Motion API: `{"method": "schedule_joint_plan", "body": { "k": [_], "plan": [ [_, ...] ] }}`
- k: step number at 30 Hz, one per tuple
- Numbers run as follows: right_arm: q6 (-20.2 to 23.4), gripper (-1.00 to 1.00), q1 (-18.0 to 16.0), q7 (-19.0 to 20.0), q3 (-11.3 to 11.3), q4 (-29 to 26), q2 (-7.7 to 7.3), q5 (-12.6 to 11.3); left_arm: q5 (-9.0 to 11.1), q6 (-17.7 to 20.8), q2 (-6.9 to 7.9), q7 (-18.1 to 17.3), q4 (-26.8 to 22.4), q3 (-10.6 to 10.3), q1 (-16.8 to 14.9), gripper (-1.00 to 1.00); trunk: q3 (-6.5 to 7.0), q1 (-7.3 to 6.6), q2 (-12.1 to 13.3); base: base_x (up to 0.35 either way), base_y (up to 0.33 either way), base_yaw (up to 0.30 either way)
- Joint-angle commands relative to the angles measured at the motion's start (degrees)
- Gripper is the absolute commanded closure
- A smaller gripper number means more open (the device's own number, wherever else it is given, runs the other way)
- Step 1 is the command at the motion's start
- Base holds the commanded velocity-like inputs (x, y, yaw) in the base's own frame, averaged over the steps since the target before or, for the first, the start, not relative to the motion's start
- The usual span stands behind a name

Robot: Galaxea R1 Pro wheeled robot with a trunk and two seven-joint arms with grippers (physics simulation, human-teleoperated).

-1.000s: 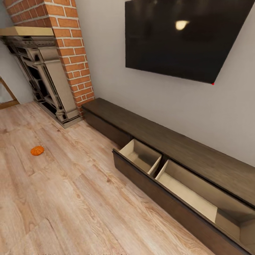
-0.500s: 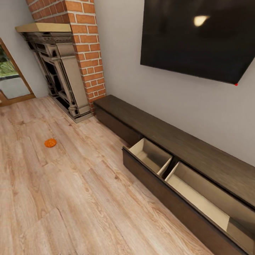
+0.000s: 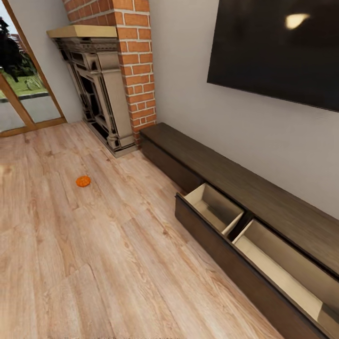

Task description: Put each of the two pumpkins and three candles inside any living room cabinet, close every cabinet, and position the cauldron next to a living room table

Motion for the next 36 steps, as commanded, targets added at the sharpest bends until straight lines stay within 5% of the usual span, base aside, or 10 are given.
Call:
{"method": "schedule_joint_plan", "body": {
  "k": [1,36],
  "plan": [
    [-0.01,-1.0,0.0,0.0,0.0,0.02,0.0,0.01,0.0,0.0,0.0,0.0,0.0,0.0,0.0,-1.0,-0.07,0.0,0.0,0.0,0.0,0.211],
    [-0.02,-1.0,0.0,0.0,0.0,0.0,0.01,0.01,-0.09,0.03,0.0,0.0,0.0,0.0,0.0,-1.0,-2.46,0.0,0.0,0.0,0.0,0.211]
  ]
}}
